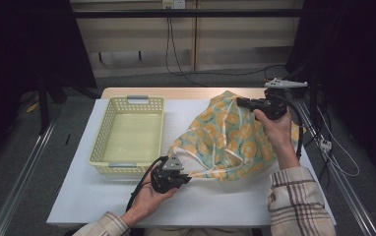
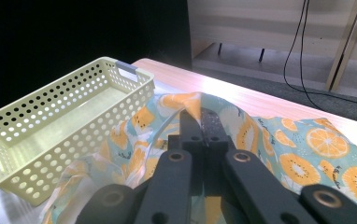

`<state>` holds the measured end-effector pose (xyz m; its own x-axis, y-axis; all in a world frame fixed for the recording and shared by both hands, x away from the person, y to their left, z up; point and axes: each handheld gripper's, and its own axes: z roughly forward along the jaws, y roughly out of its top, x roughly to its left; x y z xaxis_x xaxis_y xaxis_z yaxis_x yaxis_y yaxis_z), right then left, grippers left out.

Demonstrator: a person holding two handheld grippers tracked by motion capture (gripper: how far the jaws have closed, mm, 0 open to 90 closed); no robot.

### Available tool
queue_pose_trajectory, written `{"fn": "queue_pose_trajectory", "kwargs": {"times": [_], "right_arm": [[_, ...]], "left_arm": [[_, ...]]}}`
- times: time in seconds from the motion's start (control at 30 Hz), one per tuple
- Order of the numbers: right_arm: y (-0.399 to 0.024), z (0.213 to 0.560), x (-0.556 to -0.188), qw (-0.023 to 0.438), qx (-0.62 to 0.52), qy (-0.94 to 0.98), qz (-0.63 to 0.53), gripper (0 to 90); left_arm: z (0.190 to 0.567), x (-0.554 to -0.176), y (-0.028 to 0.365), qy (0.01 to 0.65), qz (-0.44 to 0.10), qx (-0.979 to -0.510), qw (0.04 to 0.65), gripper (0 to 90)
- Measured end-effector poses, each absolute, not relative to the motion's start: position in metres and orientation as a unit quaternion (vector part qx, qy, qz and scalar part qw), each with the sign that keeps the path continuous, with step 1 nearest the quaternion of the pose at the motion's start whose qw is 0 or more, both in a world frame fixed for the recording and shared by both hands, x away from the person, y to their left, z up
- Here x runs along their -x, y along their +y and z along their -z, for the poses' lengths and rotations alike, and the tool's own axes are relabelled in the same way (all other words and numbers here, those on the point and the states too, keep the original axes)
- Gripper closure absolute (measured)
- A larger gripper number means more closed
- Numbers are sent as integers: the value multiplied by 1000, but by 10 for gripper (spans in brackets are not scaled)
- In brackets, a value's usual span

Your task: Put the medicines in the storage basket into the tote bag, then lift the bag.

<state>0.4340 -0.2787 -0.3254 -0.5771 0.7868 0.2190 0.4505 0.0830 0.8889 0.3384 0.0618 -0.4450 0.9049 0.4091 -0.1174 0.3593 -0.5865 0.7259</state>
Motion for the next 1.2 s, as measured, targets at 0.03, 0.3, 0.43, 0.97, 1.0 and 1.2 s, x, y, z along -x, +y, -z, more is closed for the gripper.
{"fn": "queue_pose_trajectory", "kwargs": {"times": [0.03,0.3,0.43,0.97,1.0,1.2], "right_arm": [[-279,325,-434,161,-431,718,-523,900],[-278,326,-435,160,-432,718,-522,900],[-279,326,-435,158,-433,716,-524,900],[-285,321,-438,166,-435,711,-527,900],[-285,320,-439,167,-434,711,-527,900],[-285,306,-438,177,-432,709,-529,900]], "left_arm": [[444,-338,63,219,-33,-888,403,894],[433,-340,69,221,-35,-879,421,895],[429,-342,74,225,-34,-873,431,896],[382,-340,89,222,-79,-837,493,897],[376,-341,90,222,-83,-834,499,897],[343,-347,98,220,-109,-810,532,897]]}}
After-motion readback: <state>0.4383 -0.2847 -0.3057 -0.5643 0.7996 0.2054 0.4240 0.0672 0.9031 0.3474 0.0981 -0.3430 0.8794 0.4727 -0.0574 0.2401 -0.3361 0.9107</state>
